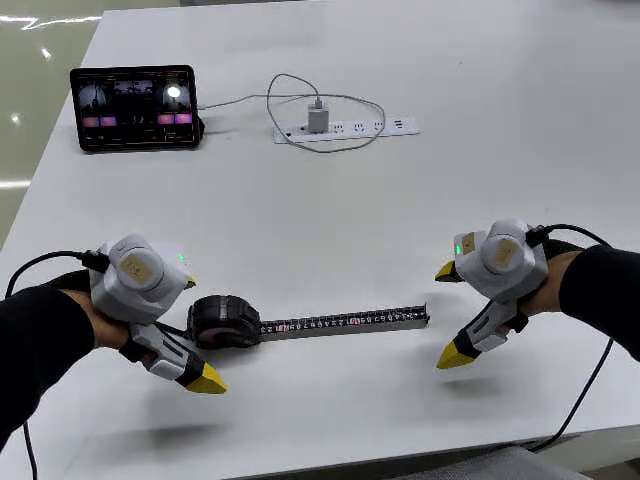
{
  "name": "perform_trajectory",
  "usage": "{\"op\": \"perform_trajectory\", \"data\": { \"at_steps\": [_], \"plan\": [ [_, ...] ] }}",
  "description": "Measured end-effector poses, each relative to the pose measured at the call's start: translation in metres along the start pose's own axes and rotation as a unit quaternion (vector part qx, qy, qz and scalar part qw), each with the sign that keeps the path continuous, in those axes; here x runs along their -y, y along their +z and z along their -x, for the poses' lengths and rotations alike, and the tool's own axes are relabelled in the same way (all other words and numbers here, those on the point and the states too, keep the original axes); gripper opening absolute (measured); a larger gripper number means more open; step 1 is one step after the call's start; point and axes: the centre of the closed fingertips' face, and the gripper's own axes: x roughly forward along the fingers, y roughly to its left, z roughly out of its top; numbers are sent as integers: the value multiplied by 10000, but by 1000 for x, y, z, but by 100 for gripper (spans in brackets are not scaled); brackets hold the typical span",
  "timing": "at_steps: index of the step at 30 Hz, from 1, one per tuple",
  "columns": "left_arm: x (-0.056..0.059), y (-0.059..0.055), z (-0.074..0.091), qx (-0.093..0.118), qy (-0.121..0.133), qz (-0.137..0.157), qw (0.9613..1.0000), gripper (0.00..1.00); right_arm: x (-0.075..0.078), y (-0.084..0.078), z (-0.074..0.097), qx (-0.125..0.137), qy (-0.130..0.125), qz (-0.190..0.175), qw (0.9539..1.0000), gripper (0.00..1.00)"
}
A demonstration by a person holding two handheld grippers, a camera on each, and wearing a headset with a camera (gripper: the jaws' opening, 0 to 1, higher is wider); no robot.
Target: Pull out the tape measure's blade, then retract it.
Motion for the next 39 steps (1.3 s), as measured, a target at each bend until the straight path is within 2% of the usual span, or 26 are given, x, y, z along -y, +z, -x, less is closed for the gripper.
{"op": "perform_trajectory", "data": {
  "at_steps": [2,4,5,7,9,11,17,23,26,30,34,39],
  "plan": [
    [-1,-1,0,61,51,89,9999,99,-1,0,1,51,-34,-78,10000,88],
    [-3,-3,0,145,143,244,9995,99,-1,2,2,234,-96,-290,9993,91],
    [-5,-1,0,288,237,407,9985,99,-1,1,3,297,-152,-418,9986,95],
    [-4,0,0,427,304,638,9966,99,0,-3,4,312,-248,-540,9977,99],
    [-7,-3,1,527,484,871,9936,99,0,-7,5,377,-268,-583,9972,99],
    [-11,-4,2,687,687,968,9906,99,-1,-11,6,426,-304,-711,9961,99],
    [-14,-13,8,916,972,1418,9808,99,-1,-20,13,602,-543,-923,9924,99],
    [-15,-19,17,1128,1206,1596,9733,99,2,-14,30,1042,-940,-1261,9820,99],
    [-16,-13,25,1448,1359,1562,9676,99,2,-15,37,1158,-1076,-1380,9777,99],
    [-14,-11,34,1699,1484,1595,9611,99,-1,-21,44,1309,-1235,-1526,9718,99],
    [-9,-16,38,1720,1540,1703,9580,99,-10,-28,48,1323,-1337,-1551,9698,99],
    [-5,-29,43,1685,1709,1817,9536,99,-26,-40,54,1279,-1464,-1600,9678,99]
  ]
}}
